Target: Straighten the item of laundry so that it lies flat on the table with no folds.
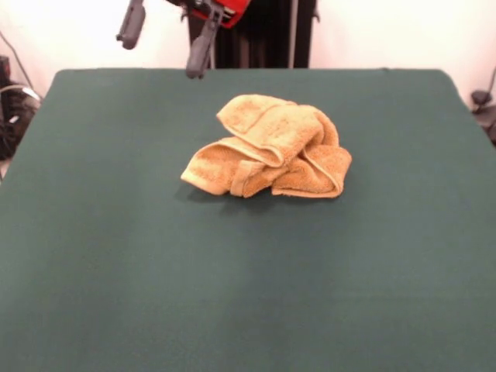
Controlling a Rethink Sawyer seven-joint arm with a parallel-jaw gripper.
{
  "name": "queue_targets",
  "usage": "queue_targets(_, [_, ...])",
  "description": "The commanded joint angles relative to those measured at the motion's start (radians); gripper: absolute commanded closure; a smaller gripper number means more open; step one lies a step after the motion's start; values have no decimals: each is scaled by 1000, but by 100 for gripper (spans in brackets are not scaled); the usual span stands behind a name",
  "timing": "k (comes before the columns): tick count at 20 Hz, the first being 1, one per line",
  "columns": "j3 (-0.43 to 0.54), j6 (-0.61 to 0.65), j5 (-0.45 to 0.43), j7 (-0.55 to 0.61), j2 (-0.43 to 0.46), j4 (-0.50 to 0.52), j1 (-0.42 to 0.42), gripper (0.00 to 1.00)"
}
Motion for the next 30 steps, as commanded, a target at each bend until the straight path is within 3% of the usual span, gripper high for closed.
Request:
queue_targets(1, [58,216,37,207,-10,178,-4,0])
queue_targets(2, [119,401,-2,189,-52,187,-47,0])
queue_targets(4, [388,840,37,77,-114,254,-253,0])
queue_targets(7, [331,1143,114,-18,-100,206,-207,0])
queue_targets(8, [333,1169,114,-28,-102,205,-209,0])
queue_targets(17, [335,1252,76,14,-50,122,-185,0])
queue_targets(20, [428,1203,139,-10,-50,168,-257,0])
queue_targets(22, [806,1001,278,-180,11,350,-561,0])
queue_targets(25, [1168,874,267,-291,291,416,-833,0])
queue_targets(27, [1243,879,225,-264,387,408,-881,0])
queue_targets(30, [1299,900,147,-179,454,394,-914,0])
